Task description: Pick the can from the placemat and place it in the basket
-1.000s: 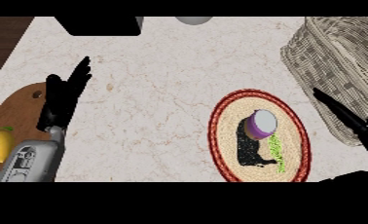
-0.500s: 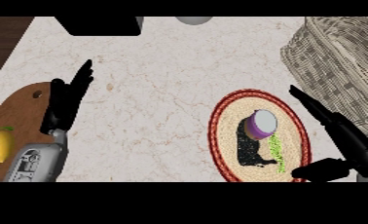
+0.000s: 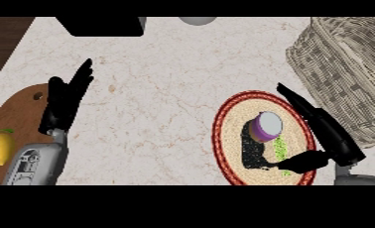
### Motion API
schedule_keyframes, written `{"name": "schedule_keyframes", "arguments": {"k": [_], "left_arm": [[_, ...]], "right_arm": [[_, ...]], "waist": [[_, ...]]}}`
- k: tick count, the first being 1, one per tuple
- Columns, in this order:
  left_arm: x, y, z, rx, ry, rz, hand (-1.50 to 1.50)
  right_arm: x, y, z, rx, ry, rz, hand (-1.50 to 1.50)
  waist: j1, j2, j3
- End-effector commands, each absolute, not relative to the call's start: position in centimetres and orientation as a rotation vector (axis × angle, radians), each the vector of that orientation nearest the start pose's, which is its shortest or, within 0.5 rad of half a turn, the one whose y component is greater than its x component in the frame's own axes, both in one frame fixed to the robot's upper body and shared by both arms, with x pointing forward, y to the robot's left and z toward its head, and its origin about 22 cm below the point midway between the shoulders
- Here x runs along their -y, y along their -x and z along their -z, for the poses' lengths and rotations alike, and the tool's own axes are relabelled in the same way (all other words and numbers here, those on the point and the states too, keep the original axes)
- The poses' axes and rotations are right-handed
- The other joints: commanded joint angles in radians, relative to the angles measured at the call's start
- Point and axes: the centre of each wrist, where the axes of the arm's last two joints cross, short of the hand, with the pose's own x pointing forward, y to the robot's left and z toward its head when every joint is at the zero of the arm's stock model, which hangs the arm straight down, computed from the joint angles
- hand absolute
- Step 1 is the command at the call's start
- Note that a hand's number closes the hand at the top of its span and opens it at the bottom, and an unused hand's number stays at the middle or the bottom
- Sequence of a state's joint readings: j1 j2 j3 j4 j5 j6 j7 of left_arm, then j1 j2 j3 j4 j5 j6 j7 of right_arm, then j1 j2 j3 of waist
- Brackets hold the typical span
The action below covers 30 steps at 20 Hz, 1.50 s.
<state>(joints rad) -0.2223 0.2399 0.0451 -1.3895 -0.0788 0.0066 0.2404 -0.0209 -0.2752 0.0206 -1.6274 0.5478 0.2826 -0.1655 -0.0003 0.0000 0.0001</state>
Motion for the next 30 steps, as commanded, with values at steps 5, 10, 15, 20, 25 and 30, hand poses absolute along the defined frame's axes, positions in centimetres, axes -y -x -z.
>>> {"name": "schedule_keyframes", "arguments": {"k": [5, 10, 15, 20, 25, 30], "left_arm": [[-26.8, -28.7, -1.7, 1.356, -0.254, 0.198, 0.0], [-27.4, -28.2, -2.4, 1.352, -0.274, 0.208, 0.0], [-28.9, -29.9, -0.7, 1.357, -0.266, 0.213, 0.0], [-26.4, -29.8, -3.5, 1.349, -0.274, 0.212, 0.0], [-28.4, -30.1, -4.0, 1.353, -0.274, 0.217, 0.0], [-26.8, -29.6, -1.6, 1.362, -0.264, 0.204, 0.0]], "right_arm": [[27.1, -25.1, -1.7, 1.548, 0.349, -0.918, -1.5], [26.9, -26.0, -2.7, 1.502, 0.337, -0.945, -1.5], [25.6, -27.0, -2.2, 1.523, 0.338, -0.939, -1.5], [25.8, -26.7, -1.9, 1.487, 0.347, -0.933, -1.5], [23.6, -25.7, 0.3, 1.511, 0.328, -0.979, 1.5], [24.0, -26.7, 1.7, 1.574, 0.472, -1.096, 1.5]], "waist": [[0.001, 0.0, 0.0], [0.001, 0.0, 0.0], [0.0, 0.0, 0.0], [0.0, -0.001, 0.0], [0.0, 0.0, 0.0], [0.001, 0.001, 0.0]]}}
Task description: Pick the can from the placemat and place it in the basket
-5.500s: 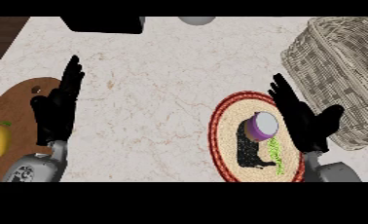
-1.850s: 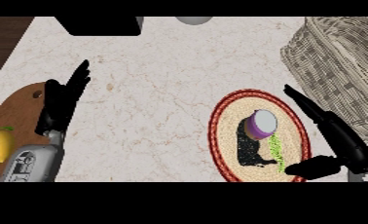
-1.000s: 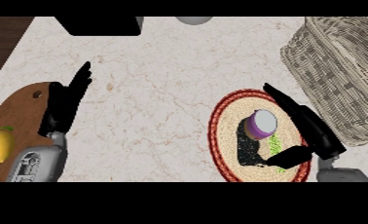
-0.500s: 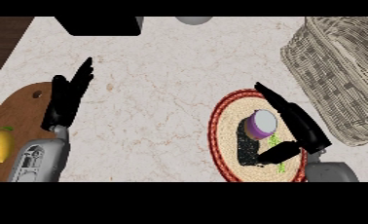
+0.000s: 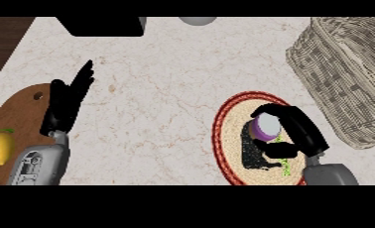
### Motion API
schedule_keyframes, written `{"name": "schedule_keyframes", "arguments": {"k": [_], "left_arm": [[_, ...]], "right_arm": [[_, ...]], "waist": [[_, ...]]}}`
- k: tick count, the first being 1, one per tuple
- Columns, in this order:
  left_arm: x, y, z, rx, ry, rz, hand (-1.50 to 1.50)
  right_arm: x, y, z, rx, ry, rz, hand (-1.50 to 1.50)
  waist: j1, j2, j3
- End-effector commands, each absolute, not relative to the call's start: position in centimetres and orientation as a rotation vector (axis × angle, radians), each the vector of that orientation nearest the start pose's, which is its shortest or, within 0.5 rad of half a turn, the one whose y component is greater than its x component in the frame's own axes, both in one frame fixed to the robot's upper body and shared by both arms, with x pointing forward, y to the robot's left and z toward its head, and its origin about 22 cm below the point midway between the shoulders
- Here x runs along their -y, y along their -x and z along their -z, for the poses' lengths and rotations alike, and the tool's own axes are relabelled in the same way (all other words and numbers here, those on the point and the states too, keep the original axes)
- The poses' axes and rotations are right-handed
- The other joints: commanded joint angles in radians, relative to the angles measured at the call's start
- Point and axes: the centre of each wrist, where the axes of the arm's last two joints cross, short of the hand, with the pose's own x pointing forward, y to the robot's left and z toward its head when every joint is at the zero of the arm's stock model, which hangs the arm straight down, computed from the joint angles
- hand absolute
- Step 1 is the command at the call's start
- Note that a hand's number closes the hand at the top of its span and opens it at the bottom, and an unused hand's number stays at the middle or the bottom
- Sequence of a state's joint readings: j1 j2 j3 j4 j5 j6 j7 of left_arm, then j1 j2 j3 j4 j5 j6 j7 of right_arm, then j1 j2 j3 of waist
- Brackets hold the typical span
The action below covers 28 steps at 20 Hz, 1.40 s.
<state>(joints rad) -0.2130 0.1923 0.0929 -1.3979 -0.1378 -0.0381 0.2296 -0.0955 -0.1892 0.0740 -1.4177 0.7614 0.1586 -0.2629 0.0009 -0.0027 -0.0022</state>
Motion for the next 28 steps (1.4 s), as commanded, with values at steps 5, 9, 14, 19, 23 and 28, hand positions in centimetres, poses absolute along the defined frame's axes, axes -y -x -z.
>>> {"name": "schedule_keyframes", "arguments": {"k": [5, 9, 14, 19, 23, 28], "left_arm": [[-26.7, -29.8, -2.4, 1.343, -0.285, 0.212, 0.0], [-26.6, -29.5, -3.0, 1.362, -0.26, 0.216, 0.0], [-26.1, -28.9, -2.1, 1.371, -0.263, 0.208, 0.0], [-29.3, -29.9, -1.8, 1.349, -0.298, 0.204, 0.0], [-28.6, -29.8, -2.6, 1.358, -0.27, 0.185, 0.0], [-29.0, -29.1, -2.2, 1.346, -0.286, 0.194, 0.0]], "right_arm": [[22.4, -27.5, 0.6, 1.476, 0.62, -1.241, 1.5], [22.2, -28.4, 0.8, 1.133, 0.828, -1.488, 1.5], [16.2, -28.8, -1.2, 1.159, 0.896, -1.567, 1.5], [17.6, -27.8, -4.8, 1.35, 0.759, -1.337, 1.5], [17.9, -27.4, -8.2, 1.485, 0.634, -1.148, 1.5], [16.9, -24.0, -13.7, 1.661, 0.516, -0.895, 1.5]], "waist": [[-0.002, 0.003, 0.002], [0.018, 0.002, -0.001], [0.005, 0.002, 0.002], [-0.017, 0.0, 0.001], [-0.019, -0.002, 0.002], [-0.025, -0.008, 0.002]]}}
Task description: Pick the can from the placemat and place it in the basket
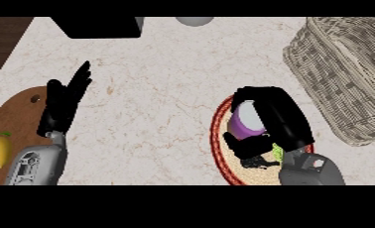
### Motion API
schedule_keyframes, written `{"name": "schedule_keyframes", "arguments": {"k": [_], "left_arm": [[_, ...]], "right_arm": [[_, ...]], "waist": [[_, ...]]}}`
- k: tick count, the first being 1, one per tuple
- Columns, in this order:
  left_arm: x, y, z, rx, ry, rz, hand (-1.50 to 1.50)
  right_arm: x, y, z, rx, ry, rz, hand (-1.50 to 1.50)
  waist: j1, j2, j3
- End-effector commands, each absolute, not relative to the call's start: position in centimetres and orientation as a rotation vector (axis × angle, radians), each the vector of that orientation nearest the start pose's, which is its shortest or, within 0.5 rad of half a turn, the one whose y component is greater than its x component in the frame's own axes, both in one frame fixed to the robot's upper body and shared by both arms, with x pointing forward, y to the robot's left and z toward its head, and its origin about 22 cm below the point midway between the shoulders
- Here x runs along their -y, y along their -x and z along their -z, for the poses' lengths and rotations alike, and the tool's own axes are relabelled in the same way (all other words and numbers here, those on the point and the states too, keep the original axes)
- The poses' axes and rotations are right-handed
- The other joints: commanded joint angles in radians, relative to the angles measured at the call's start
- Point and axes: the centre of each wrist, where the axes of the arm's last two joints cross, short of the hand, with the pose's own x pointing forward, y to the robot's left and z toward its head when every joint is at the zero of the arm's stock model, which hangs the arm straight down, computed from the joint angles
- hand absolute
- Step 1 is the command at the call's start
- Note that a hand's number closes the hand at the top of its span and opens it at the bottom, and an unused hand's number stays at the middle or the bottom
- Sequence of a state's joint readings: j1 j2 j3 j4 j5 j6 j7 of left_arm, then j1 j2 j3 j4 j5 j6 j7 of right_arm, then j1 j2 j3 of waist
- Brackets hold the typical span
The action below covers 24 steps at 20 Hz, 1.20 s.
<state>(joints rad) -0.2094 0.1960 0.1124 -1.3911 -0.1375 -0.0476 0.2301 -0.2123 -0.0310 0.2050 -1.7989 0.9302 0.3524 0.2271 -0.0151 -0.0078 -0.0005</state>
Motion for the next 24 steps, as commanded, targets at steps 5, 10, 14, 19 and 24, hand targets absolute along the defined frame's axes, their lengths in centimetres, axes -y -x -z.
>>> {"name": "schedule_keyframes", "arguments": {"k": [5, 10, 14, 19, 24], "left_arm": [[-28.3, -29.9, -3.7, 1.355, -0.278, 0.203, 0.0], [-26.7, -29.3, -3.3, 1.354, -0.273, 0.206, 0.0], [-26.8, -29.1, -3.5, 1.333, -0.283, 0.205, 0.0], [-27.4, -29.3, -3.4, 1.347, -0.264, 0.218, 0.0], [-28.3, -28.9, -1.9, 1.356, -0.26, 0.222, 0.0]], "right_arm": [[17.1, -22.1, -21.2, 1.742, 0.567, -0.737, 1.5], [19.0, -23.1, -27.3, 1.754, 0.63, -0.643, 1.5], [20.2, -24.0, -31.6, 1.756, 0.643, -0.596, 1.5], [21.3, -25.3, -36.0, 1.71, 0.791, -0.534, 1.5], [24.2, -27.8, -36.9, 1.508, 1.078, -0.688, 1.5]], "waist": [[0.005, 0.001, -0.001], [0.013, 0.003, 0.0], [0.014, 0.003, 0.0], [0.014, 0.003, -0.001], [0.018, 0.01, -0.002]]}}
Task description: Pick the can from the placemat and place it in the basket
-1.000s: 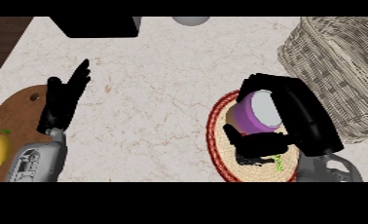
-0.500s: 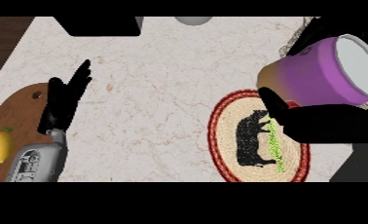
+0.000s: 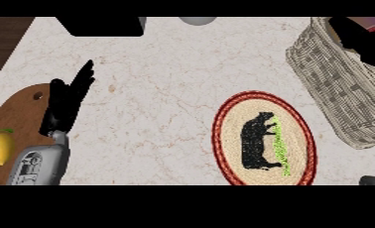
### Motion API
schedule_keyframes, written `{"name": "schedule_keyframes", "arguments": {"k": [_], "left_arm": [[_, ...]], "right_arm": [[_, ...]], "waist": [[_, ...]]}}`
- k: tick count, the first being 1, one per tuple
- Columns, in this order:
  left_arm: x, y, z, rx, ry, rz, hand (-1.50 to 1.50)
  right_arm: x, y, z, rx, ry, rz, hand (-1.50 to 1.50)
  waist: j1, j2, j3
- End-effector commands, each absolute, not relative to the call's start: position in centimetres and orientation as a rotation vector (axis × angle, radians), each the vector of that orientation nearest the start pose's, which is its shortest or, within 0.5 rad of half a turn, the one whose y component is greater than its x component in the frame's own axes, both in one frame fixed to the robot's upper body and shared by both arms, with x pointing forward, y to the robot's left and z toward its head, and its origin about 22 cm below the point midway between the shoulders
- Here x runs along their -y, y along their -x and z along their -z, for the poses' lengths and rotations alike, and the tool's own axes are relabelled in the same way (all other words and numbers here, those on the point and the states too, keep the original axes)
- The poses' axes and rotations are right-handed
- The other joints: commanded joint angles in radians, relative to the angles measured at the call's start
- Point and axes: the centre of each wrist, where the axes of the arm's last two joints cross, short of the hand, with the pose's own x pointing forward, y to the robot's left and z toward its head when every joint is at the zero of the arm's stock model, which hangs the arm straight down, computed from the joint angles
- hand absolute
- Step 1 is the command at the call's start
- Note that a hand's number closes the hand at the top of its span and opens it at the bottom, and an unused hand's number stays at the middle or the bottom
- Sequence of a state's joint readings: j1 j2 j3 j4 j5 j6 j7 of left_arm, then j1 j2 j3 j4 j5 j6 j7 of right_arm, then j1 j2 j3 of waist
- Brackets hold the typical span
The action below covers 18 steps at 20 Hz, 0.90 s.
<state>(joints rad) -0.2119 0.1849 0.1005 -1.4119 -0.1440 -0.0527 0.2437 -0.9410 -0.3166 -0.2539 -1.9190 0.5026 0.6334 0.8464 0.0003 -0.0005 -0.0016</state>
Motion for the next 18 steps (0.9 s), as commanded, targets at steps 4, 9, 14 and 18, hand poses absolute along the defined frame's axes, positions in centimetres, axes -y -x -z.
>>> {"name": "schedule_keyframes", "arguments": {"k": [4, 9, 14, 18], "left_arm": [[-28.1, -29.1, -3.5, 1.357, -0.262, 0.217, 0.0], [-26.9, -30.0, -2.2, 1.366, -0.269, 0.218, 0.0], [-28.1, -30.0, -3.5, 1.366, -0.282, 0.217, 0.0], [-26.3, -29.9, -2.6, 1.37, -0.264, 0.23, 0.0]], "right_arm": [[28.1, -29.6, -36.4, 1.375, 1.198, -0.757, 1.5], [33.0, -32.4, -35.5, 1.278, 1.246, -0.771, 1.5], [38.2, -32.9, -32.0, 1.29, 1.252, -0.769, 1.5], [40.7, -34.7, -33.1, 1.362, 1.19, -0.782, 1.5]], "waist": [[0.011, 0.004, 0.002], [0.008, 0.008, 0.002], [0.005, 0.003, 0.002], [0.014, 0.005, 0.002]]}}
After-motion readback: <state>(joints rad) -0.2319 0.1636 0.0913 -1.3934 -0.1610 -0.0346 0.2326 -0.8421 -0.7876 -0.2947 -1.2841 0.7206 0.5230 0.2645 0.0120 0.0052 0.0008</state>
